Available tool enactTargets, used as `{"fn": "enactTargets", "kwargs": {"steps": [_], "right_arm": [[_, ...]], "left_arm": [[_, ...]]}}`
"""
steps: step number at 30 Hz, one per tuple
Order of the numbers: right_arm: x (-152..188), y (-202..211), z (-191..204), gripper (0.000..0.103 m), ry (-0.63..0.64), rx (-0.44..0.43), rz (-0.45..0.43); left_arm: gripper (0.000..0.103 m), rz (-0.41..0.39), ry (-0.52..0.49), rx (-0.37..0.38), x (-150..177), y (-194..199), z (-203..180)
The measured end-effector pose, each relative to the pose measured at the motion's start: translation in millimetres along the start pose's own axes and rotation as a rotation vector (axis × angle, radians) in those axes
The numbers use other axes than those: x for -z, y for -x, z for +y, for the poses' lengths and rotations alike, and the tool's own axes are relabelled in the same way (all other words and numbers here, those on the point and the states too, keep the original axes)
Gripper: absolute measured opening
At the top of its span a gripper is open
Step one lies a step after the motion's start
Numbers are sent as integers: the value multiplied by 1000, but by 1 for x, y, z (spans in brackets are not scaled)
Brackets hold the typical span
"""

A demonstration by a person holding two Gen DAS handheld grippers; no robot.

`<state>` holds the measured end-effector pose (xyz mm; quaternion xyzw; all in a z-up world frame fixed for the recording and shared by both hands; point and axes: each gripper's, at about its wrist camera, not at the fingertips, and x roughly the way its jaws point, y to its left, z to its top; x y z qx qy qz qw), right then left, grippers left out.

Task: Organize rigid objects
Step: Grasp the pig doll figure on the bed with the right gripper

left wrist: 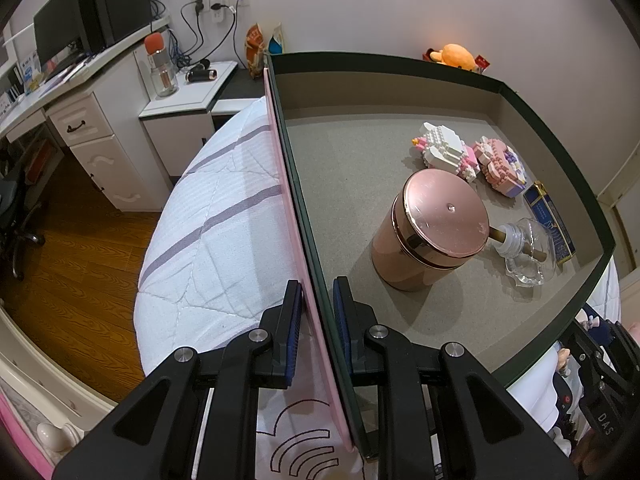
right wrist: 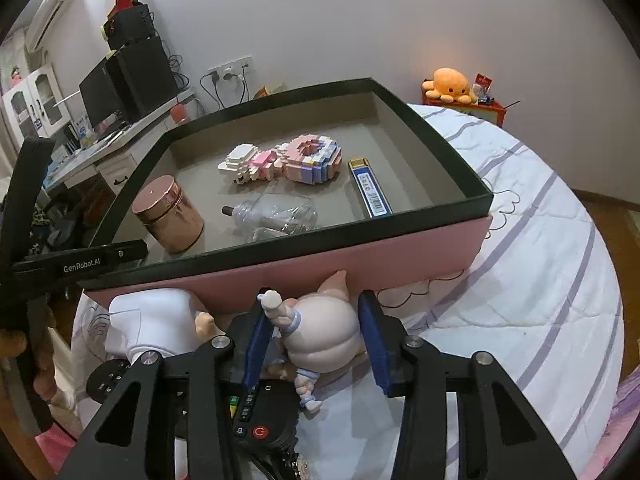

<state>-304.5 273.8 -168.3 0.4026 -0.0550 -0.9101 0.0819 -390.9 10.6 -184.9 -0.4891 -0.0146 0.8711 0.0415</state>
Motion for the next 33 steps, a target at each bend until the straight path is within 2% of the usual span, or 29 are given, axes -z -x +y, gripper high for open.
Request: {"fn": "enactTargets", "kwargs": {"steps": [11,20,25,27,30,33], "right_arm": [[-1,24,-18,44,13,167,-47],[-27,60,-26,44,32,268,-156],[-52,73,-18,27,60,270,-213],[-62,74,-11,3,79,261,-232],[-72,68,-5,3,109,253,-226],[-74,48,-9,3,100,195,-169]], "left_arm": [[16,0,1,1,0,0,1],[16,-1,2,1,0,1,1],[16,-2,3,1,0,0,1],[16,-3,3,2,0,0,1],[16,-3,4,4,1,-1,0],[16,-3,4,6,1,-1,0]]}}
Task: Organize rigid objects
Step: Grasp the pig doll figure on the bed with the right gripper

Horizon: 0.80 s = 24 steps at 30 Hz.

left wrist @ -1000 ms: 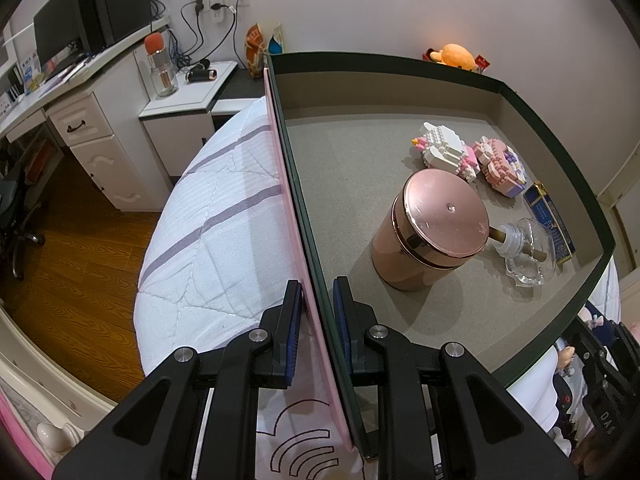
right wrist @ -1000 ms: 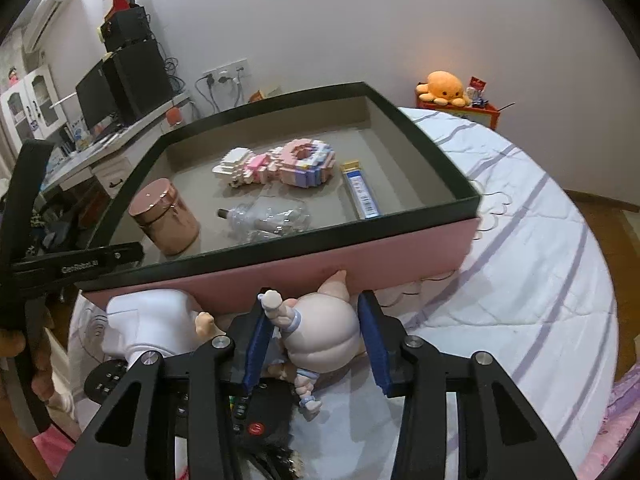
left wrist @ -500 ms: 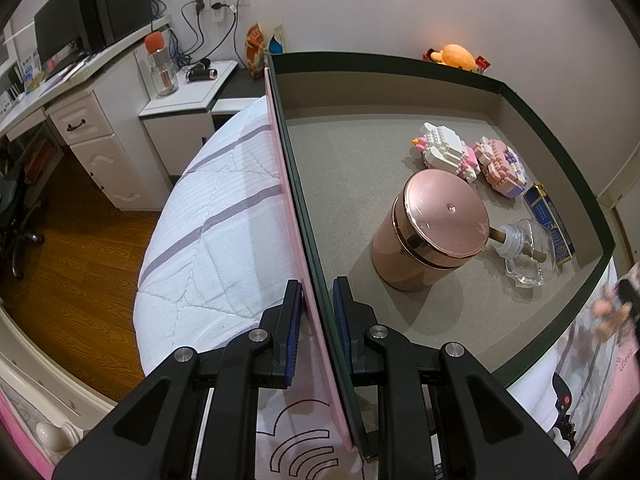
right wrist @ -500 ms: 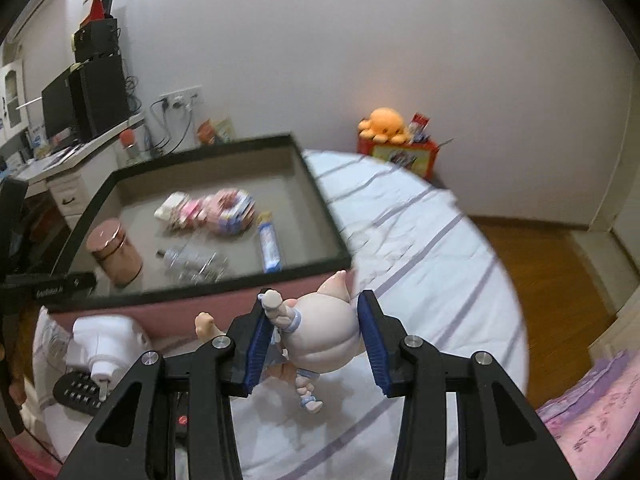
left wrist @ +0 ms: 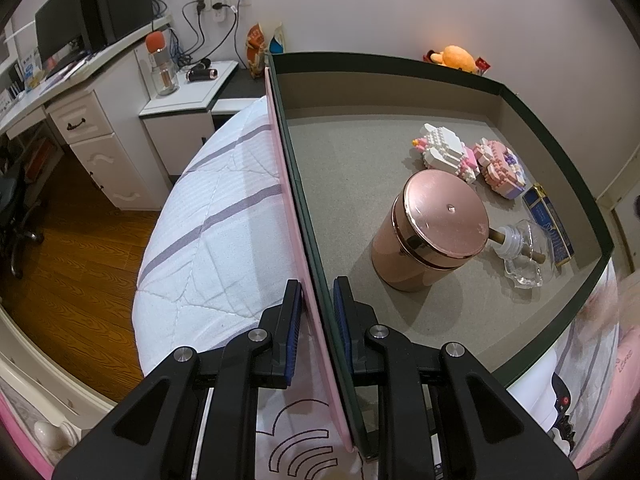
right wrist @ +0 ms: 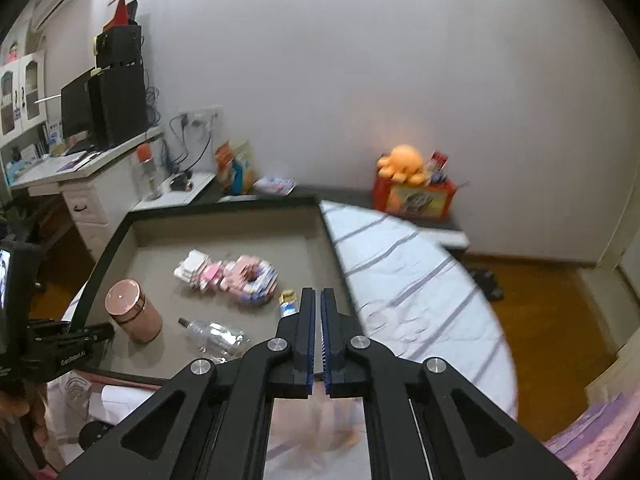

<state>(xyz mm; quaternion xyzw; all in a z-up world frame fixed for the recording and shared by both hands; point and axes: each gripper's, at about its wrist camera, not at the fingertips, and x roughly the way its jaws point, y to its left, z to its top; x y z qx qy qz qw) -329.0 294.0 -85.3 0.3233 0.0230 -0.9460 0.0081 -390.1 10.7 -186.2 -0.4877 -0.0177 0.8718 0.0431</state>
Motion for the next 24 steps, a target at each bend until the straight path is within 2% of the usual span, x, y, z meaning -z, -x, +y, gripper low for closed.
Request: {"fn": "enactTargets", "kwargs": {"steps": [3,5,9,12,15,18,19,23,24], "right_arm": [[9,2,-3,3,-31,-7,-6],[13,10,-9,9,-49,18,-6],[30,13,-20,41,-75,25,56],[52,9,-21,44,-106,28,105],[70,7,-22,46,-196,-5,136],[77,14,-17,47,-237,10,95],[78,16,-15,51,-242,-4,90],[79,17,-1,54,-226,-14,91],[79,16,2,60,-221,-8,93]], "left_arm": [[16,0,-1,2,-1,0,1],[16,0,-1,4,0,1,3],[17,-2,0,6,0,2,3],[16,-4,2,7,1,2,3],[17,-5,3,13,1,2,3],[17,-4,1,14,1,2,4],[17,-4,0,14,1,3,4],[18,-4,0,20,1,2,5],[18,-4,0,22,1,2,5]]}}
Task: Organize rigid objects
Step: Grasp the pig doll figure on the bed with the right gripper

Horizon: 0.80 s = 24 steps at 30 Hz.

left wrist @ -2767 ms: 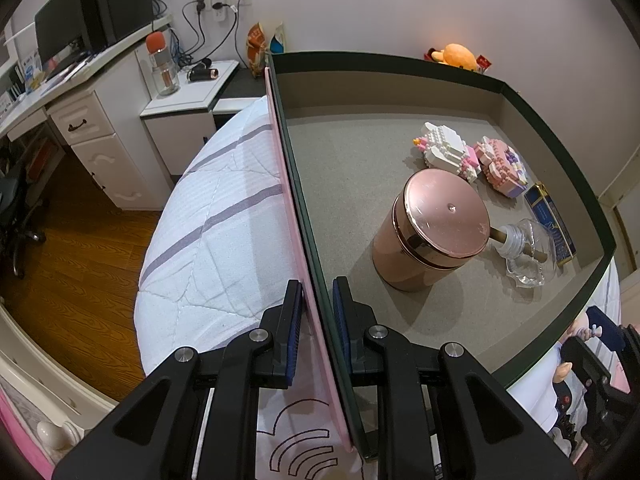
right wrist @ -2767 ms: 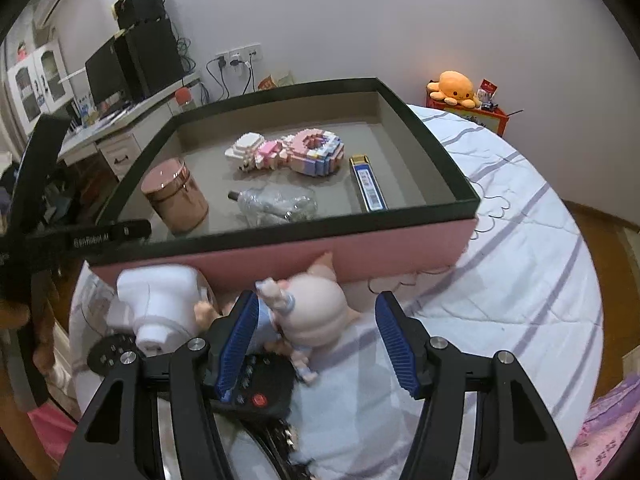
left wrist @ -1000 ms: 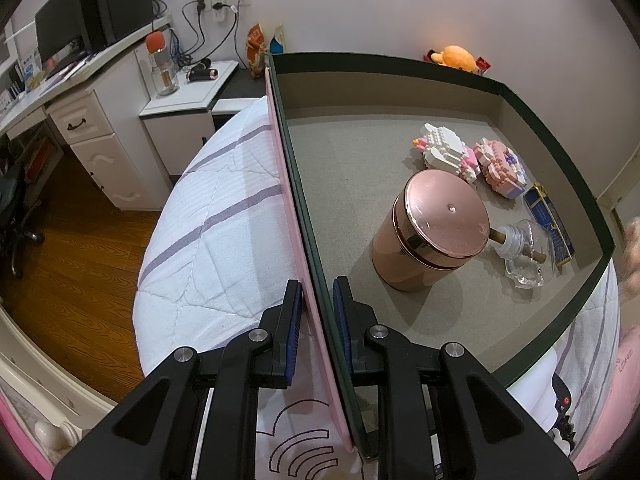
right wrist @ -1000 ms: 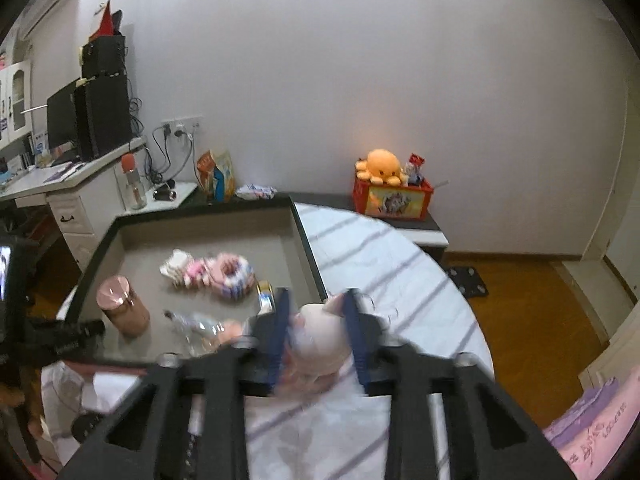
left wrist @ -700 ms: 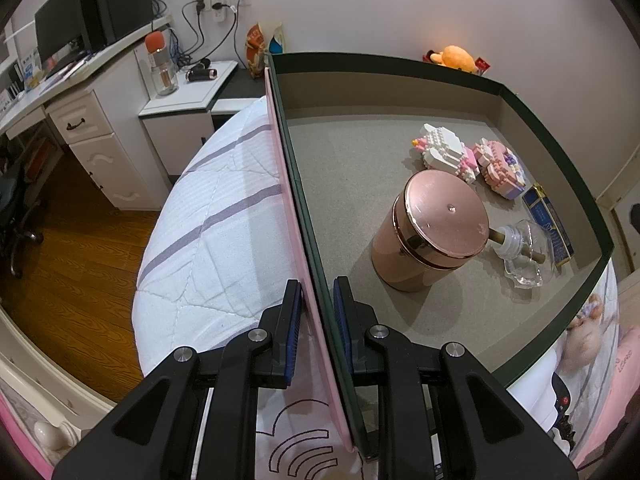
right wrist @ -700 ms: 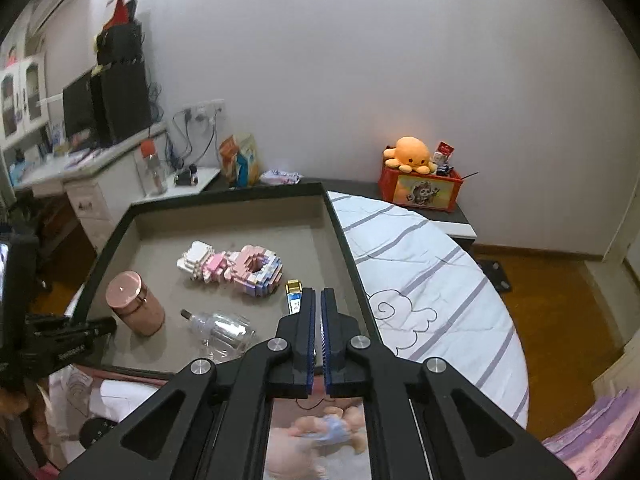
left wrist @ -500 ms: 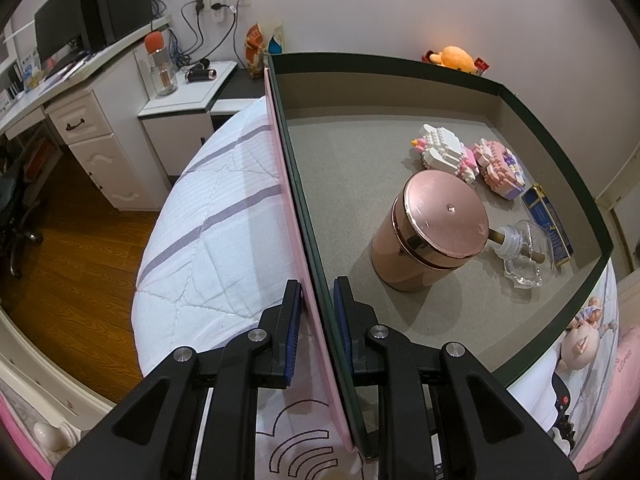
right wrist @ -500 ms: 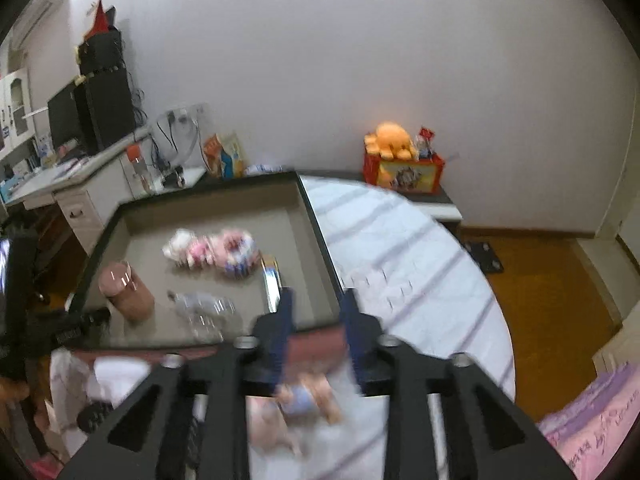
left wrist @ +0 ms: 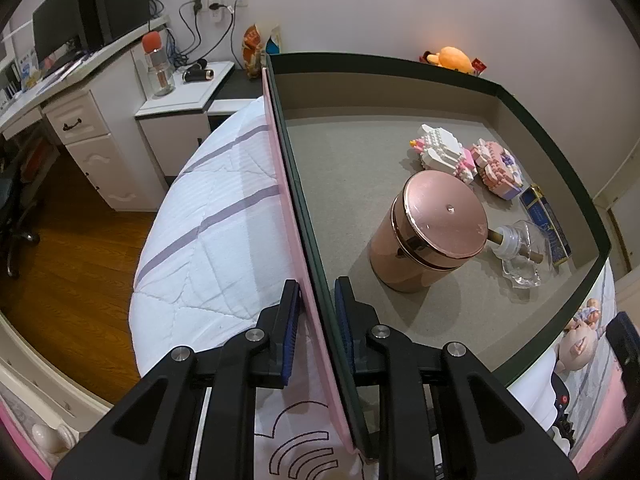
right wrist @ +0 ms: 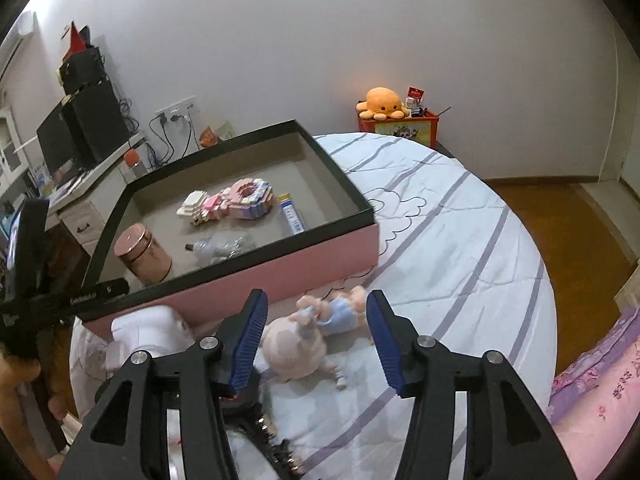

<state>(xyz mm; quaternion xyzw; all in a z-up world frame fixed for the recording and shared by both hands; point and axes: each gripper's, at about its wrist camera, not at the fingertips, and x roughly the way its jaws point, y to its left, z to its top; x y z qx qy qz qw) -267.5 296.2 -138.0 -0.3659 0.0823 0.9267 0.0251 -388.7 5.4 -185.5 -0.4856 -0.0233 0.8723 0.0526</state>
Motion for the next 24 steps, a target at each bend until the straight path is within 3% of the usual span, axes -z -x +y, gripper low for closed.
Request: {"fn": "enactTargets", "kwargs": {"steps": [1,14,18,24], "right_arm": [[2,-1,2,65,2,8,4],[16,-17,16,67,-74,81,29],[13,-26,12,75,-107,95,53],[16,-43,2,76,-150,33,84]], "left_arm": [[18,0,0,1,-1,0,0],[18,-1,0,7,0,-1,2],[18,-2,1,7,-1,-1,2],[18,-1,0,7,-1,-1,3]]}}
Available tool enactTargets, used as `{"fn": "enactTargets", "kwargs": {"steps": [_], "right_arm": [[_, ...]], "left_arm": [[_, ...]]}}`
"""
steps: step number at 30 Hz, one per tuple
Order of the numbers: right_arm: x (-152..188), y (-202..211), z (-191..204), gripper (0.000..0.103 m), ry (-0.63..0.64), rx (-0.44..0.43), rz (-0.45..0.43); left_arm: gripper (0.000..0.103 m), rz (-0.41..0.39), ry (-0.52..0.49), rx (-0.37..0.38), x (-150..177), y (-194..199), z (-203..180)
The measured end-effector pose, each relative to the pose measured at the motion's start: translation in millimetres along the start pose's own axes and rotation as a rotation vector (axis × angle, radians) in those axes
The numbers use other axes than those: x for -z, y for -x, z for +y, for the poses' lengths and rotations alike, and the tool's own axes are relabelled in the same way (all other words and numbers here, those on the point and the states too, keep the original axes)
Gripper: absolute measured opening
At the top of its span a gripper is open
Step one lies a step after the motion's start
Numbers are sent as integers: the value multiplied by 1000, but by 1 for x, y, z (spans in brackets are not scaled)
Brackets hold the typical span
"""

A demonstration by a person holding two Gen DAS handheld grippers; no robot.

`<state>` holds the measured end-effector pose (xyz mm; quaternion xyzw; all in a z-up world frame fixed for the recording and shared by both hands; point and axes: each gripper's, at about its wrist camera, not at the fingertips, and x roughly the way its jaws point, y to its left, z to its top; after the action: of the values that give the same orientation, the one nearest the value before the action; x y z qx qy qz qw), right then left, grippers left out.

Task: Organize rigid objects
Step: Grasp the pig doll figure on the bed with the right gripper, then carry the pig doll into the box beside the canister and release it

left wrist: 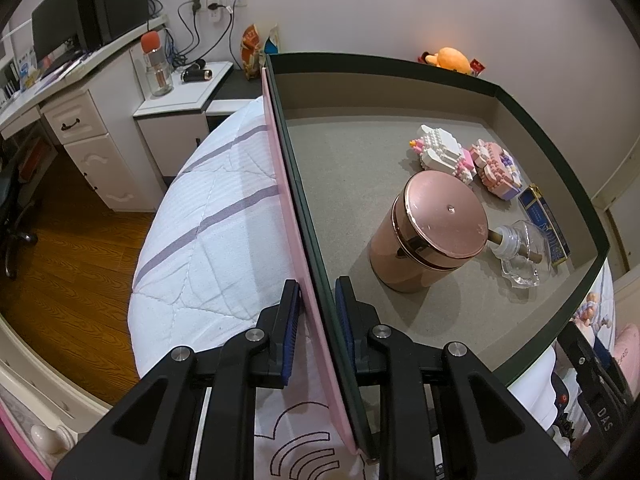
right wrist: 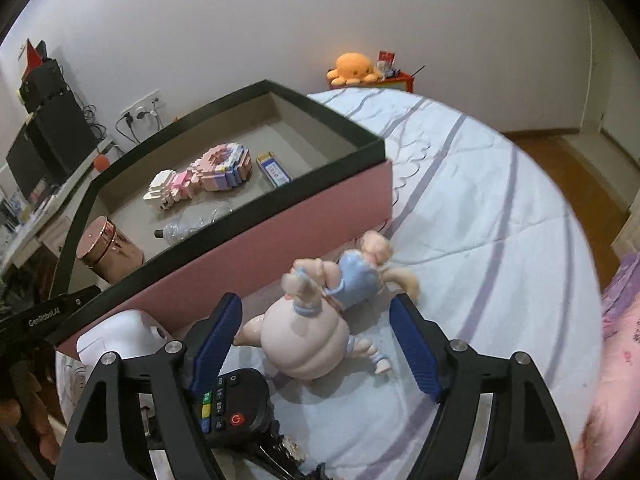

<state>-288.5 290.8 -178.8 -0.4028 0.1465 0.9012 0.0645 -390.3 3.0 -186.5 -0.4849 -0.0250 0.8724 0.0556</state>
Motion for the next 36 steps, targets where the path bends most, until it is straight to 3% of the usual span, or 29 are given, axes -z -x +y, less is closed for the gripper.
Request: {"fn": "enactTargets", "kwargs": {"steps": [4,16,25,31,36], "right_arm": [[2,5,2,66,39,-24,-25],[0,28,-7,65,77,-28,-61],[-40,57,9,65,175,-37,-152],[-69,46,37,65,272,-95,-131],[-86,11,65,65,378,-93,-62]], "left_arm": [[18,0,0,0,0,0,0],[18,0,2,0,0,0,0],[18,-1,2,1,-1,0,1],[18,0,2,1,-1,0,1],[18,0,2,0,-1,0,1]]}}
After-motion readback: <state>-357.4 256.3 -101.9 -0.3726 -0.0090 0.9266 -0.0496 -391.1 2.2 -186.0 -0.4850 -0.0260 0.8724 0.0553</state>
